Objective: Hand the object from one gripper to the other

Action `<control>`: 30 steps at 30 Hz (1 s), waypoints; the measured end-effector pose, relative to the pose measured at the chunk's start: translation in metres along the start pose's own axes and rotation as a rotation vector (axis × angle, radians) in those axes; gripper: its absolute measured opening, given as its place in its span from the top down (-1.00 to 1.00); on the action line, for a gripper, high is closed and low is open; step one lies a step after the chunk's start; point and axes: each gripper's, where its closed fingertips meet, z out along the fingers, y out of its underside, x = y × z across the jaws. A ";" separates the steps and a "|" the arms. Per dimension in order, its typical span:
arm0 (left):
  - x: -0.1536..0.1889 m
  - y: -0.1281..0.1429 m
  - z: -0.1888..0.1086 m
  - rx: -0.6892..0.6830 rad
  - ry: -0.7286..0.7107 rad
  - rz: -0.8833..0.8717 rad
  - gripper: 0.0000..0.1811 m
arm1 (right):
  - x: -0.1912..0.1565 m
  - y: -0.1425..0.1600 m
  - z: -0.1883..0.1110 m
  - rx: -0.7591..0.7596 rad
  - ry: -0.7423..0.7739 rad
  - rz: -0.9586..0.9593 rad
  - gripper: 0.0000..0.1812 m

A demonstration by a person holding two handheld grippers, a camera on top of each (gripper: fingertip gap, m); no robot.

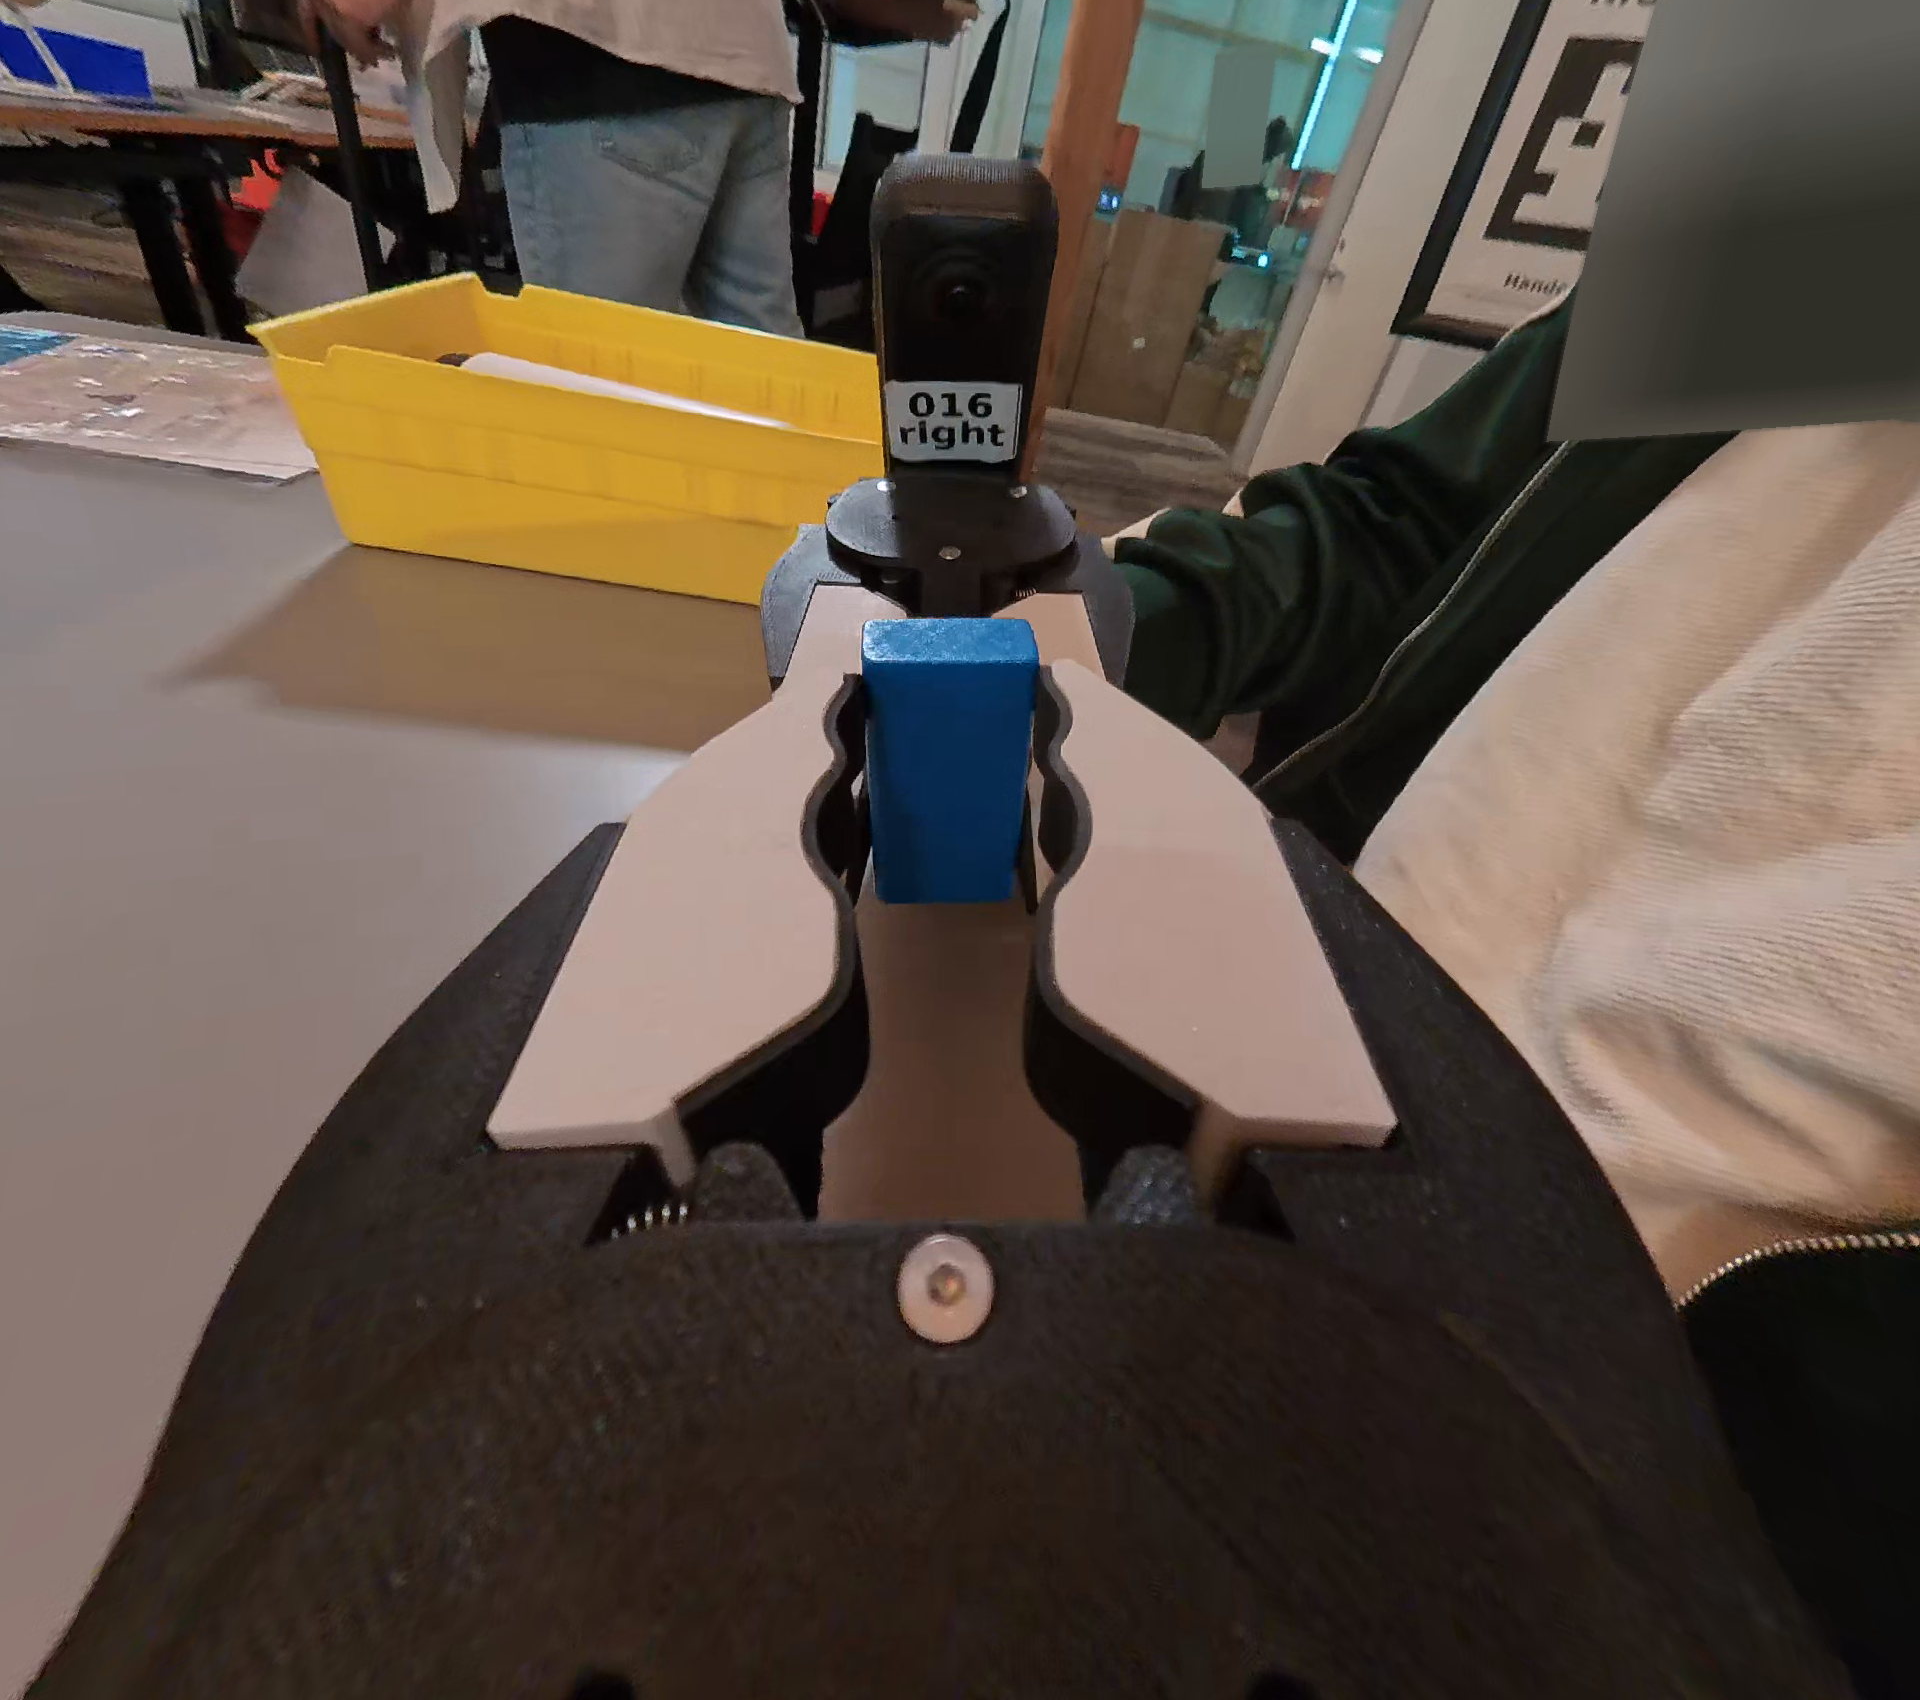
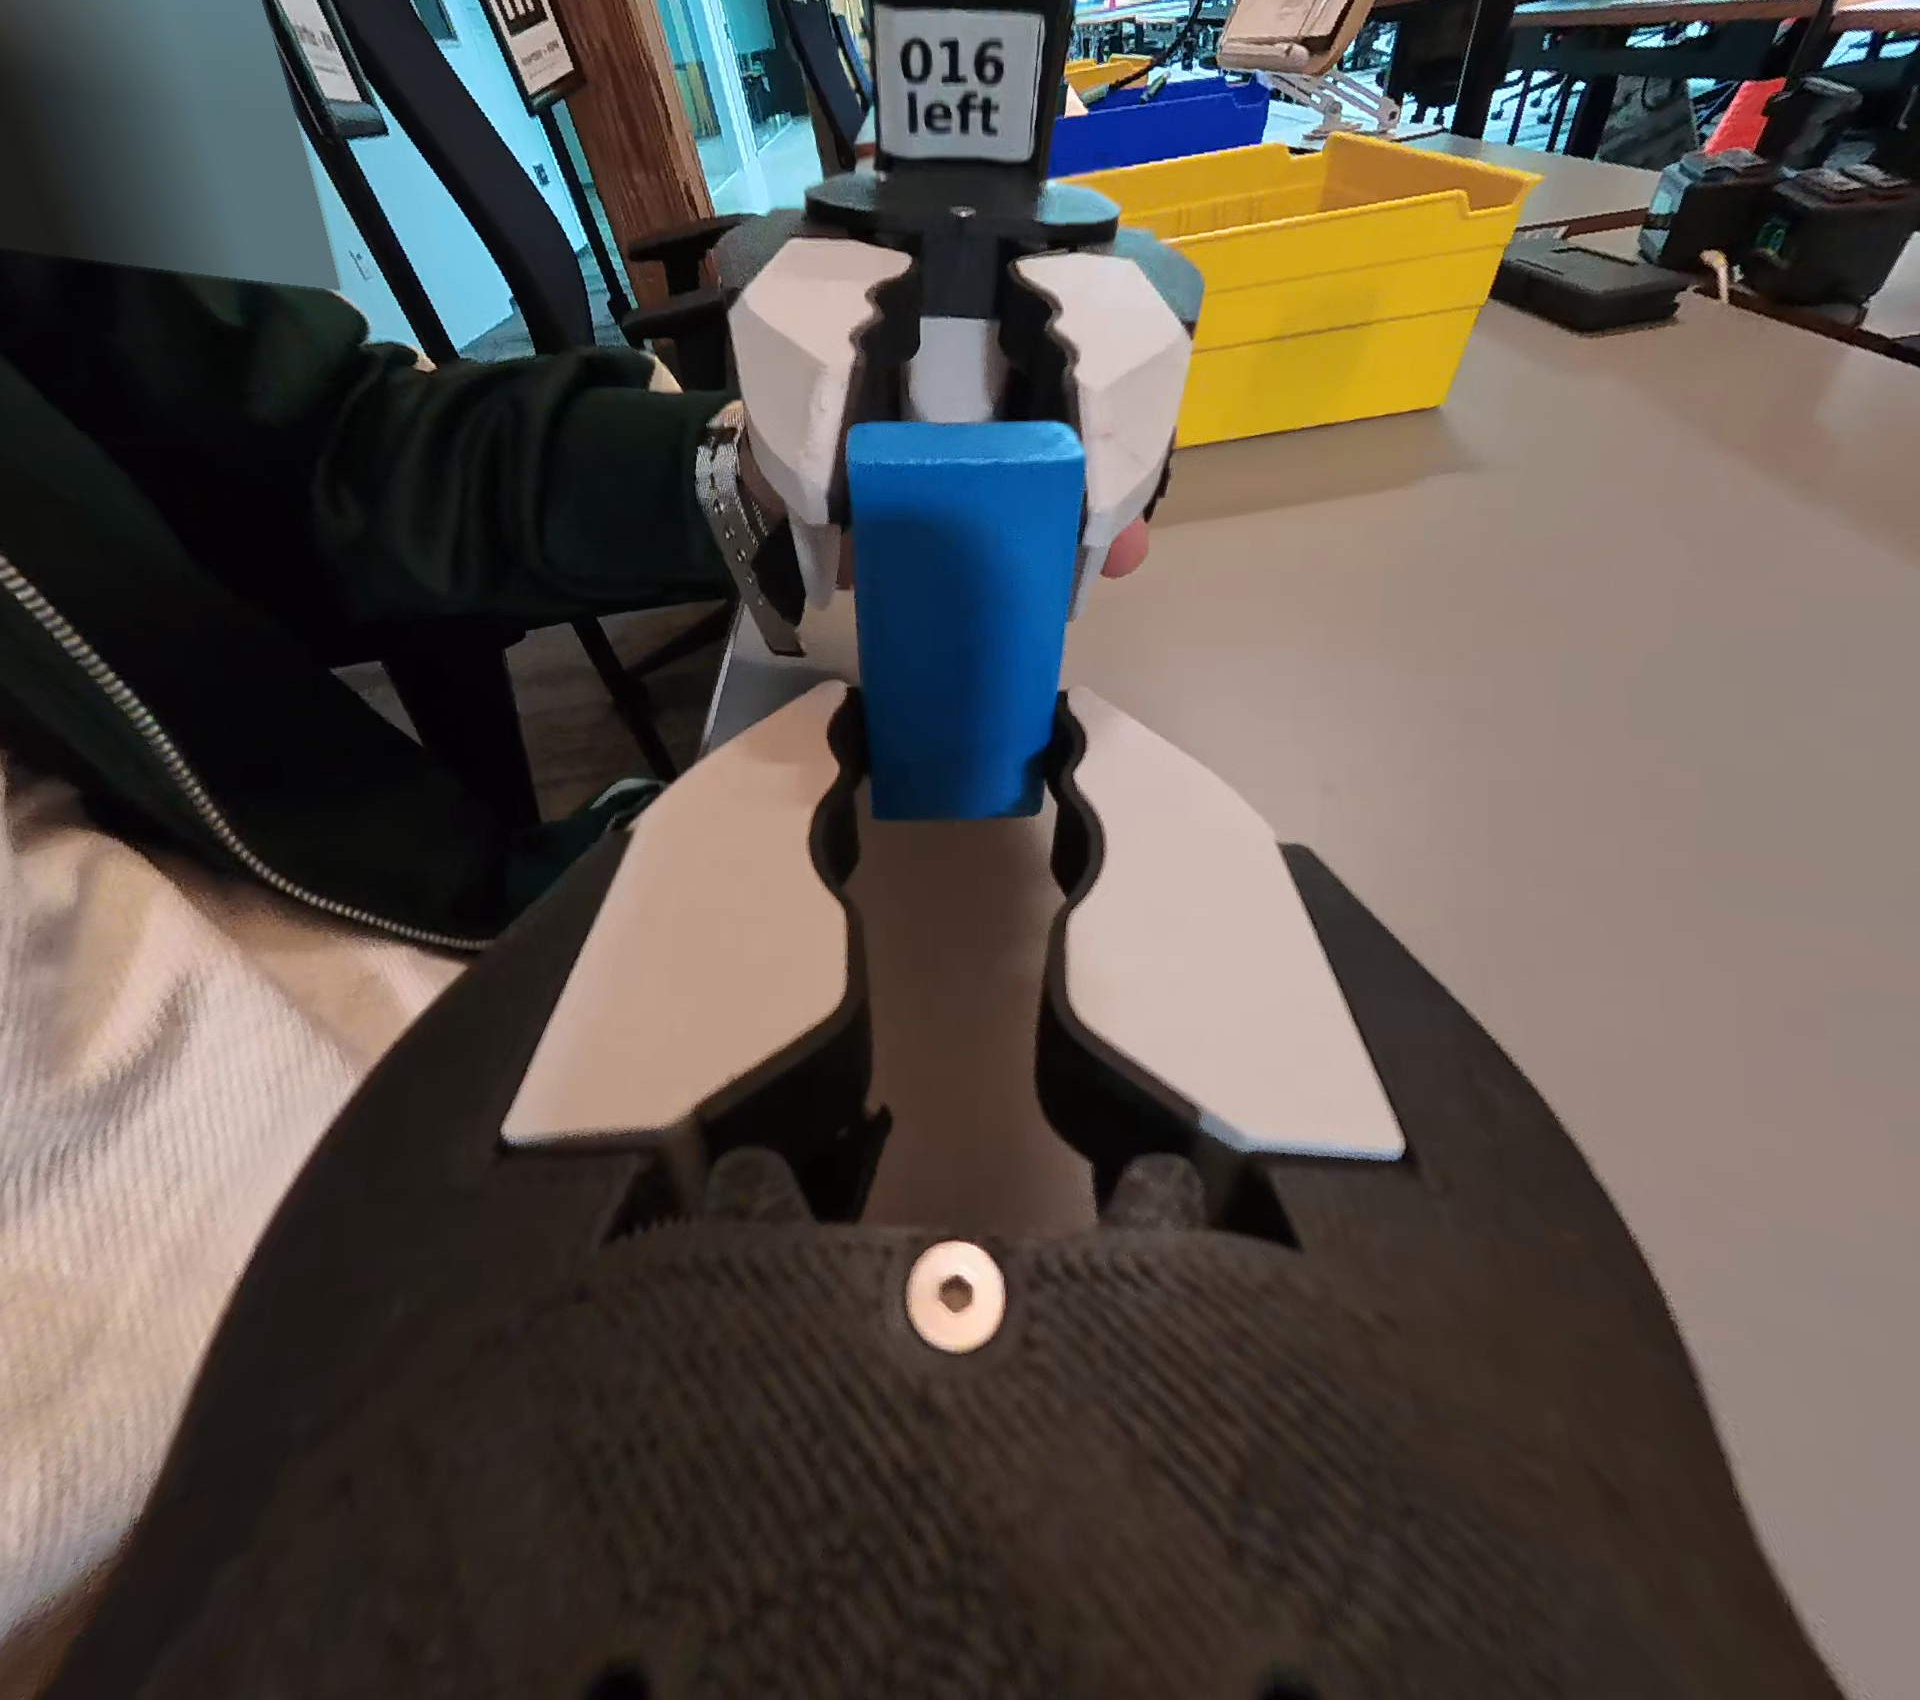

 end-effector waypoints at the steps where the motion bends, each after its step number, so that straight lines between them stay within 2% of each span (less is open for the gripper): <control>1: 0.000 -0.002 -0.001 0.015 0.003 -0.007 0.64 | 0.000 -0.002 0.001 0.012 -0.001 0.007 0.62; 3: 0.002 -0.005 -0.001 0.046 0.009 -0.008 0.60 | -0.001 -0.005 0.000 0.030 -0.005 0.007 0.62; 5: -0.001 -0.007 0.001 0.076 -0.013 -0.008 0.20 | 0.000 -0.010 -0.004 0.060 0.004 0.004 0.63; 6: -0.004 -0.004 0.002 0.074 -0.029 -0.012 0.09 | 0.002 -0.014 -0.007 0.081 0.007 0.011 0.62; 9: -0.012 0.014 0.005 0.017 -0.046 -0.043 0.10 | 0.007 -0.021 -0.018 0.133 0.002 0.047 0.63; 12: -0.007 0.029 0.011 -0.019 0.016 -0.108 0.19 | 0.018 -0.020 -0.027 0.128 0.045 0.040 0.62; 15: -0.010 0.043 0.016 -0.088 0.028 -0.147 0.07 | 0.030 -0.016 -0.033 0.096 0.128 0.003 0.62; 17: -0.017 0.049 0.016 -0.123 -0.016 -0.159 0.03 | 0.044 -0.007 -0.038 0.008 0.247 -0.054 0.63; 19: -0.025 0.048 0.014 -0.136 -0.083 -0.176 0.05 | 0.060 0.007 -0.047 -0.152 0.397 -0.179 0.63; 22: -0.038 0.045 0.008 -0.158 -0.198 -0.203 0.27 | 0.079 0.027 -0.062 -0.452 0.611 -0.457 0.62; 24: -0.045 0.041 0.004 -0.159 -0.282 -0.204 0.38 | 0.082 0.039 -0.063 -0.616 0.683 -0.590 0.62; 26: -0.049 0.041 0.005 -0.175 -0.336 -0.214 0.39 | 0.081 0.048 -0.062 -0.751 0.741 -0.675 0.62; 30: -0.049 0.060 0.015 -0.273 -0.365 -0.265 0.40 | 0.078 0.043 -0.063 -0.913 0.882 -0.848 0.62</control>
